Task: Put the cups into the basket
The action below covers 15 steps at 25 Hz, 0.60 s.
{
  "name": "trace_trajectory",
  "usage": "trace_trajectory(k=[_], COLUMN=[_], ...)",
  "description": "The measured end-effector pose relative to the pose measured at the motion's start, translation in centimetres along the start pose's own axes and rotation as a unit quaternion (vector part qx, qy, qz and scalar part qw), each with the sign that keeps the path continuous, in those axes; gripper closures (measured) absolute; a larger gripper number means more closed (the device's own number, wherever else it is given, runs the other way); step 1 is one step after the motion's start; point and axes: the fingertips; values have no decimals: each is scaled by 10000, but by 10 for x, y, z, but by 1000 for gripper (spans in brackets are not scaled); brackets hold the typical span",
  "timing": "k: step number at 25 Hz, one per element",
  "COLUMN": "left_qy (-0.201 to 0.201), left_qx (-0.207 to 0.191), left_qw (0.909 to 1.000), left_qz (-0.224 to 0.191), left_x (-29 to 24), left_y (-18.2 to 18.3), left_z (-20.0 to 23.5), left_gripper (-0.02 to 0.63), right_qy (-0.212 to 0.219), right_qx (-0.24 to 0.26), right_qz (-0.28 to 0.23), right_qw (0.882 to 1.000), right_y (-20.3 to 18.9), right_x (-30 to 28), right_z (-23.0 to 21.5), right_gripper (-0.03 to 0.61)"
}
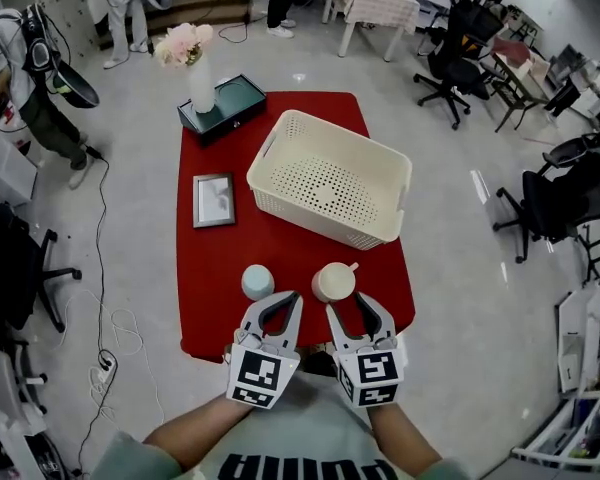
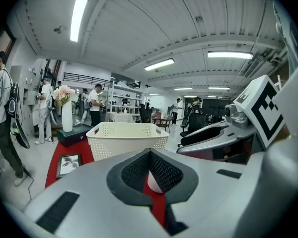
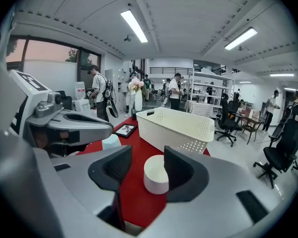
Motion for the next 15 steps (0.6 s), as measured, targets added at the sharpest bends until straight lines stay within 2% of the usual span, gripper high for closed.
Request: trace_trajectory(k=[8,15], left_qy=[382,843], left_qx=[34,251], left_qw=[9987,9936], left_qz=[344,702], left_x=[-28,-53], left_y=[-7,-19], left_z=[3,9], left_gripper=[611,611], right_qy=[626,1355], right_qx=[541,1054], right_qz=[425,821], right_qw=[9957,9817], right_y=[-16,-33], right_x=[-34,-61], right_z=[-17,-22], right_gripper=[276,222])
Point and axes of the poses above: the fingertips, and each gripper's own axes: x backward along the fingers, z to its left, y out of its top, and after that the axes turned 5 degrees about z, right-handed
